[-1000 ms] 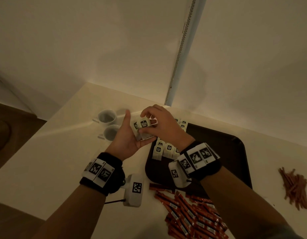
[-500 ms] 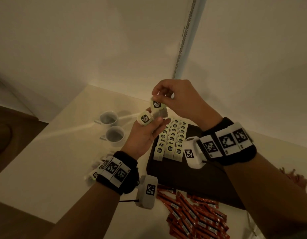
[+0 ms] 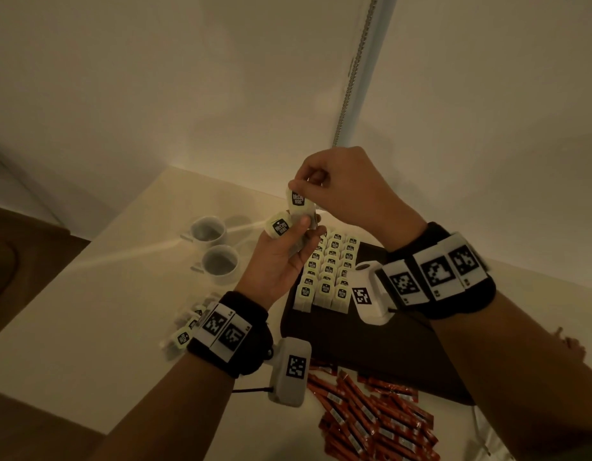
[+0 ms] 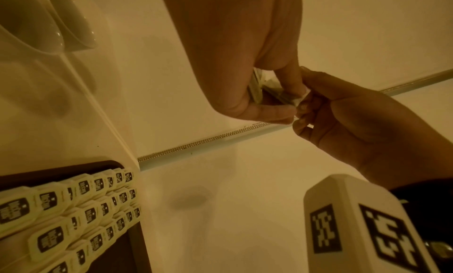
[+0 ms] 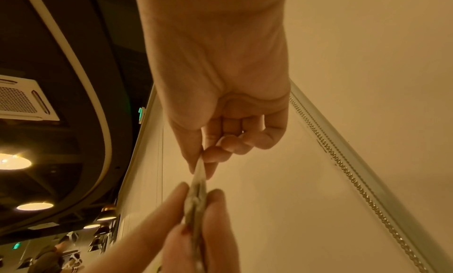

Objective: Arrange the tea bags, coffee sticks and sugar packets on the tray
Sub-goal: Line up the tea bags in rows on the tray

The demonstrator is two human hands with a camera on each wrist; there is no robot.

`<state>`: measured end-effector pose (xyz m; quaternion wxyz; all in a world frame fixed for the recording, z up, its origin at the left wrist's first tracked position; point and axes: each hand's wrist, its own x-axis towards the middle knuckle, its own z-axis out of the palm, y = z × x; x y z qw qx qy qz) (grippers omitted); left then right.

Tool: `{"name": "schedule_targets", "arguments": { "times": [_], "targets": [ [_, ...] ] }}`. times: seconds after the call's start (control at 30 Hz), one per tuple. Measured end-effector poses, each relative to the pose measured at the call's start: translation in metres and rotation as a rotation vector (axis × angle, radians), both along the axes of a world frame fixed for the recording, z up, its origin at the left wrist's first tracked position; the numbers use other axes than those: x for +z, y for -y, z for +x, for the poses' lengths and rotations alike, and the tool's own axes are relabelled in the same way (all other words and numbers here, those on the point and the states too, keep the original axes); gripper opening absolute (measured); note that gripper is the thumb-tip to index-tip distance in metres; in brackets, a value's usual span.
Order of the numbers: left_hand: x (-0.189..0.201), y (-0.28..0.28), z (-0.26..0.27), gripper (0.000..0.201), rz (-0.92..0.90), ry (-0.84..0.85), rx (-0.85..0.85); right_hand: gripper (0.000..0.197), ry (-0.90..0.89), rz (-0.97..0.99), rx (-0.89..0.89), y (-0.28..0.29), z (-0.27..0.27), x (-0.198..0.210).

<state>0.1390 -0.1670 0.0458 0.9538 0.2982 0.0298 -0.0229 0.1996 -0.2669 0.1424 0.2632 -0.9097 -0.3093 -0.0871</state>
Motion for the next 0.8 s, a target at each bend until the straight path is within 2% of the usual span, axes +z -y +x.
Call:
{"name": "schedule_targets", "arguments": {
  "times": [0.3,0.63,0.7,0.8],
  "targets": [
    [-0.002,0.001,-0.003,0.016,0.006,0.001,0.02,0.015,-0.052,0.092,-0.025,0.006,-0.001,-0.004],
    [-0.01,-0.001,-0.005,0.02,0.165,0.036,0.034,0.009,-0.241,0.308,0.002,0.024,-0.004,-0.016],
    [-0.015,-0.005,-0.006,0.025,0.201,-0.016,0.028,0.005,-0.276,0.349,-0.016,0.032,-0.004,-0.02],
    [-0.026,-0.02,-0.008,0.033,0.229,-0.188,0.045,0.002,-0.321,0.325,-0.056,0.049,-0.003,-0.036]
  ]
}}
